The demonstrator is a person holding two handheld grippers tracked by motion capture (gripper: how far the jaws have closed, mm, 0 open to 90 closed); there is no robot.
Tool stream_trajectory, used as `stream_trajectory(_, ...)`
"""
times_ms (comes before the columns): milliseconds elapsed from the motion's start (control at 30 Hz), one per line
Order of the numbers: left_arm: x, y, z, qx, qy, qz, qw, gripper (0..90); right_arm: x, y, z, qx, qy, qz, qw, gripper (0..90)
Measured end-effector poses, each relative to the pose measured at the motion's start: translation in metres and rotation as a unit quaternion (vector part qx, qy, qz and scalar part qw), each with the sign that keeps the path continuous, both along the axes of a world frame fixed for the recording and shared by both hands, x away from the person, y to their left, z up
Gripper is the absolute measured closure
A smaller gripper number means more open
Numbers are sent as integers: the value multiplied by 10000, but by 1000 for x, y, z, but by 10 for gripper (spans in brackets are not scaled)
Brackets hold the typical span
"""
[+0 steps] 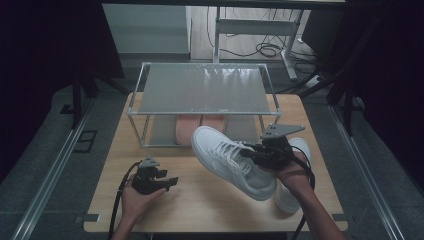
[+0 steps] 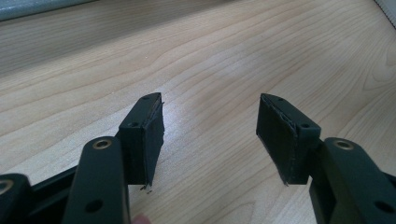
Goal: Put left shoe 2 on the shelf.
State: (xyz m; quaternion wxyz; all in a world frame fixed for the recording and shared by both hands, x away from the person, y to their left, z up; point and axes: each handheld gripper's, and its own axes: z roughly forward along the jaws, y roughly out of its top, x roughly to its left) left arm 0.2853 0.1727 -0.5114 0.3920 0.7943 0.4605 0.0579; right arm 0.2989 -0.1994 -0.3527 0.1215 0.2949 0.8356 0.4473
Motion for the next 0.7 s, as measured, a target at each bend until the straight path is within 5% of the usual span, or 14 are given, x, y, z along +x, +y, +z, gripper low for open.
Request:
stream_trajectory(367,0,1,0,-13,1,9,10000,418,8,16,22,237,-100,180,9995,817)
stream_trajectory(700,0,1,1,-35,-5,6,10000,418,24,31,50,437,-210,66,9988,817)
